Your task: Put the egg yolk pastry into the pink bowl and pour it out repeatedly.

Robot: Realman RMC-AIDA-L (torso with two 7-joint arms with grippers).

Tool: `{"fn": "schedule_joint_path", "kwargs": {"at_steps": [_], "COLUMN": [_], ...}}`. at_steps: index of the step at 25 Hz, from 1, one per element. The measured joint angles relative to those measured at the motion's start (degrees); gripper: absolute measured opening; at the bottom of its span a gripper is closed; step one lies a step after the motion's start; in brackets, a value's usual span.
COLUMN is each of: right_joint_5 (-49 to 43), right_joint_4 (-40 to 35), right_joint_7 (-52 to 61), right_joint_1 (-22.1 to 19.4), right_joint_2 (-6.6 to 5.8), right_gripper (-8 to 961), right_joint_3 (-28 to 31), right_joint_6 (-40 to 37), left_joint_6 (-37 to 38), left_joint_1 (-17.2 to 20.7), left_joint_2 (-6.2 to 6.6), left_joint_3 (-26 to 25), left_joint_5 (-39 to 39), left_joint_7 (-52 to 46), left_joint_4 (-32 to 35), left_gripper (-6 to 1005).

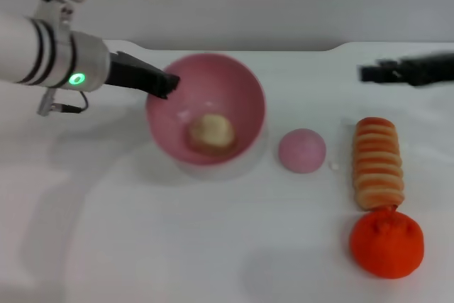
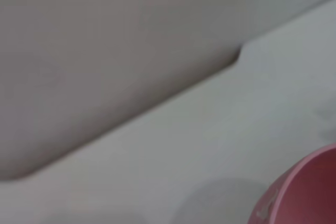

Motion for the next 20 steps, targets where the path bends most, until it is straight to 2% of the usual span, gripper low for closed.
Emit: {"fn": "schedule_joint_path", "kwargs": {"at_steps": [3, 7, 8, 9, 11, 13, 14, 16, 17, 20], "right_joint_5": [4.57, 11.46, 12.15, 12.63, 12.87, 12.91, 12.92, 12.94, 12.95, 12.98], "right_joint_4": [5.45, 12.45, 13.48, 14.42, 16.48, 18.65, 19.62, 21.24, 21.77, 22.29], "right_joint_7": [-6.35, -15.48, -17.05, -18.75, -20.80, -22.35, -23.04, -24.41, -24.86, -25.08], "right_joint_1": [-4.38, -9.57, -10.69, -11.72, -13.36, -14.20, -14.47, -14.75, -14.80, -14.84], "right_joint_2": [-0.20, -0.48, -0.47, -0.45, -0.39, -0.44, -0.47, -0.50, -0.51, -0.52], "right_gripper": [559, 559, 559, 559, 559, 559, 559, 559, 559, 559], "right_joint_3": [5.46, 8.64, 9.00, 9.34, 9.72, 10.48, 11.04, 12.31, 12.81, 13.28], "right_joint_6": [0.08, 0.44, 0.86, 1.41, 2.56, 3.33, 3.59, 3.93, 4.01, 4.17], "left_joint_6": [-3.41, -7.94, -7.94, -11.88, -17.30, -19.60, -27.52, -33.36, -39.53, -51.15], "left_joint_1": [4.53, 9.74, 9.74, 12.76, 16.01, 17.27, 20.84, 23.17, 25.12, 28.01], "left_joint_2": [0.04, 0.01, 0.01, -0.04, -0.01, -0.01, -0.01, 0.01, 0.07, 0.10], "left_joint_3": [0.03, 1.45, 1.45, 3.99, 7.45, 9.00, 14.18, 17.98, 21.95, 28.60], "left_joint_5": [-3.77, -8.04, -8.04, -10.05, -11.52, -11.83, -12.16, -12.00, -11.80, -11.63], "left_joint_7": [4.46, 11.22, 11.22, 15.26, 18.61, 19.87, 24.11, 26.59, 28.97, 34.07], "left_joint_4": [3.78, 7.76, 7.76, 9.67, 11.64, 12.33, 14.20, 15.18, 15.77, 15.66], "left_gripper": [1, 1, 1, 1, 1, 1, 1, 0, 0, 0]}}
